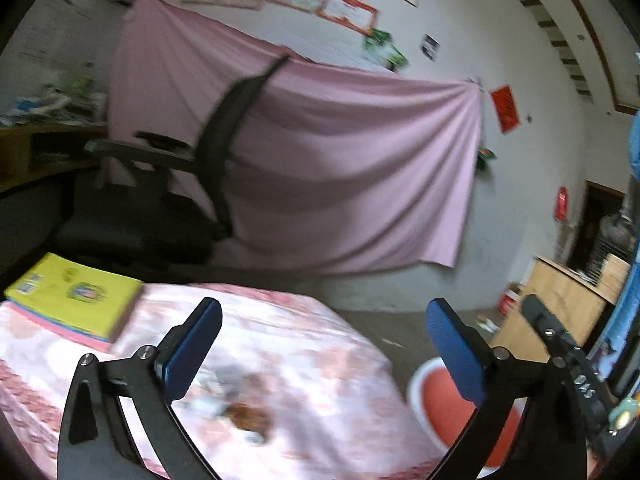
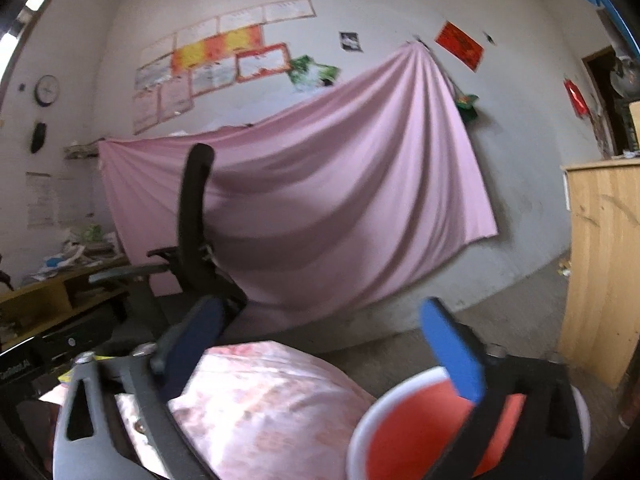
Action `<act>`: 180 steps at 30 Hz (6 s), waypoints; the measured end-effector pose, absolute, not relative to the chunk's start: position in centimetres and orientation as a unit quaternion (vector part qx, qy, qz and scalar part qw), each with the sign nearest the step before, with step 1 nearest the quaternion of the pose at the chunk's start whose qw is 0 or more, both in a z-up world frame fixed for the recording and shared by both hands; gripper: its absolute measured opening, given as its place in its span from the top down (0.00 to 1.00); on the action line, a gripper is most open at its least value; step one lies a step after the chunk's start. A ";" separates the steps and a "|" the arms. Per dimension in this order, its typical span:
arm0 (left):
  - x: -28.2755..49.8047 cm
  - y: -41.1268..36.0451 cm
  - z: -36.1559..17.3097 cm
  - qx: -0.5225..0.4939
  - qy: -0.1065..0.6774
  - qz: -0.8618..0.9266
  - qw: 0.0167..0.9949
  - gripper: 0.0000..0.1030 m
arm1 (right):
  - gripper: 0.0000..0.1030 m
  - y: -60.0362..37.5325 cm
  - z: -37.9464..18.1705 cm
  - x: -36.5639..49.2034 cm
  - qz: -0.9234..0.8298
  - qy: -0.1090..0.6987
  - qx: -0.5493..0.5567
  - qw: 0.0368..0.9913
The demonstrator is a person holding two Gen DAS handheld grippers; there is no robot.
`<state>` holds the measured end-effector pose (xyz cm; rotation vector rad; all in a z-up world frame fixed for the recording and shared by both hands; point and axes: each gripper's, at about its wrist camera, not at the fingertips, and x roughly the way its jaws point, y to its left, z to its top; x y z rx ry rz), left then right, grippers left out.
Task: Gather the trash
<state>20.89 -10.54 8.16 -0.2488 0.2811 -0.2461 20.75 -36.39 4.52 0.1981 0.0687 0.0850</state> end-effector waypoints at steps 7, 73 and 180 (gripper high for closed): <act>19.1 -5.9 7.4 -0.099 0.104 -0.070 0.987 0.03 | 0.00 -31.7 4.8 20.8 0.088 0.008 0.065 0.994; 27.3 -3.5 -3.0 -0.107 0.411 -0.202 0.883 0.72 | 0.91 -20.0 -3.3 28.4 0.290 0.362 -0.023 0.886; 27.8 -5.0 -2.9 -0.135 0.404 -0.209 0.880 0.82 | 0.88 -24.1 -4.3 31.2 0.229 0.406 0.043 0.884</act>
